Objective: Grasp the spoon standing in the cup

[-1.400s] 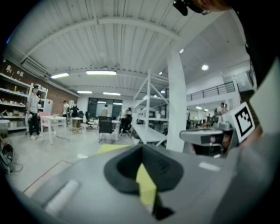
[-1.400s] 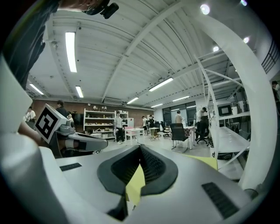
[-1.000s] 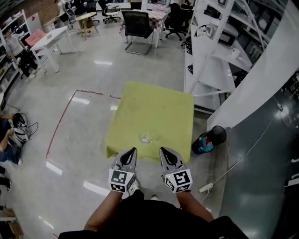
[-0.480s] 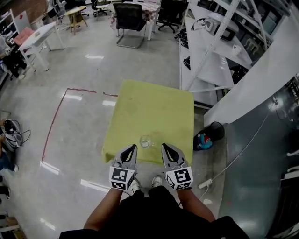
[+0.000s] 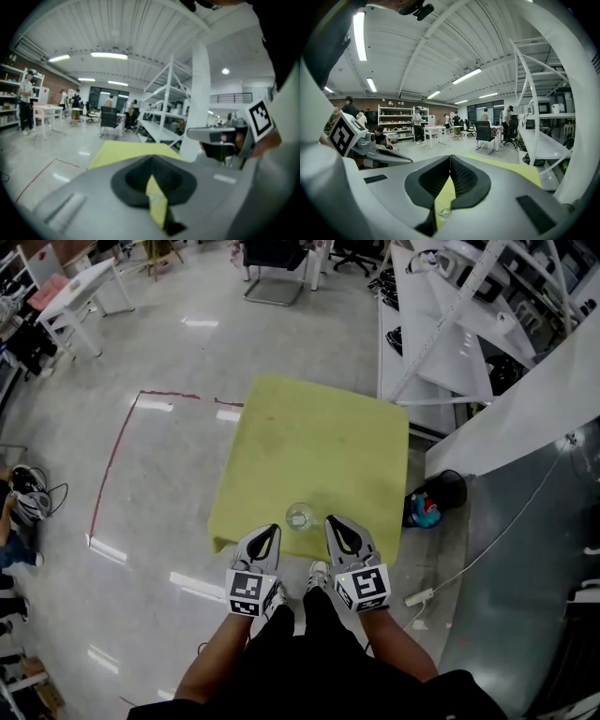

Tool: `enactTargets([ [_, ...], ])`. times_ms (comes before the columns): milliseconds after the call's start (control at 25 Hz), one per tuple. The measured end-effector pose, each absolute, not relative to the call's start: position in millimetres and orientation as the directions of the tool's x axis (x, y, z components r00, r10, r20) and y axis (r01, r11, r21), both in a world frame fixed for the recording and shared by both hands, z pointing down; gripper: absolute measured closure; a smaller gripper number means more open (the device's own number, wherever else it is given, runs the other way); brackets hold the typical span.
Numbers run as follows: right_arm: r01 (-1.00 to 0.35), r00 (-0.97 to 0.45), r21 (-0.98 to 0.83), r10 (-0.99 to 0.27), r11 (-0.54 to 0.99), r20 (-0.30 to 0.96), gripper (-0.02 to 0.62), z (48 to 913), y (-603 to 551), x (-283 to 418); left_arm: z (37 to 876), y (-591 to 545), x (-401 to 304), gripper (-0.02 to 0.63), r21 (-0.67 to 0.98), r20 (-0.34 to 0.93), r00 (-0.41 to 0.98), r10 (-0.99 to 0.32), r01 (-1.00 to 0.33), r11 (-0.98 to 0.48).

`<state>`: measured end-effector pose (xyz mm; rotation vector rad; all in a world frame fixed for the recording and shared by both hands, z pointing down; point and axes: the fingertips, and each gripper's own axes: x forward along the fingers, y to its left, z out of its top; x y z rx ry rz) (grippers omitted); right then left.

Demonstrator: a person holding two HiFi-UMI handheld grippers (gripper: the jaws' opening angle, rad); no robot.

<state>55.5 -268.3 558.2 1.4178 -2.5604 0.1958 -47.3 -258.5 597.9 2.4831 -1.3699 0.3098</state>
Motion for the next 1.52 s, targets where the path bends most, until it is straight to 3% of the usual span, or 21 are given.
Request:
enactTargets([
  [320,-0.832,-0.545,-0.07,-0.787,0.551,0.289,0.588,592.8,-268.2,47.1,644.2,-262.3,-47.4,0.592,0.22,0.403,0.505,-0.763,-0.863,-0.455],
  [440,-0.831,-0.547,-0.08,-0.78,0.551,0.305,0.588,603.9,-266.7,54.4,664.3,-263.6,-38.1,0.505,0.264,0.421,0.508,-0.751,-0.861,-0.434],
  [1080,-0.84,-0.538,-0.149,-0.768,0.521,0.347,0.588,640.3,-285.2,80.2,724.5,-286.1,-24.6,0.508,0.273,0.534,0.477,-0.698,-0.879,-0.392],
  [1520,-0.867,-0.496,-0.153,-0.79,0.474,0.362,0.588,647.8,-299.2,103.8,732.3,-284.7,-23.6,0.568,0.264,0.545,0.465,-0.697,-0.885,-0.383],
])
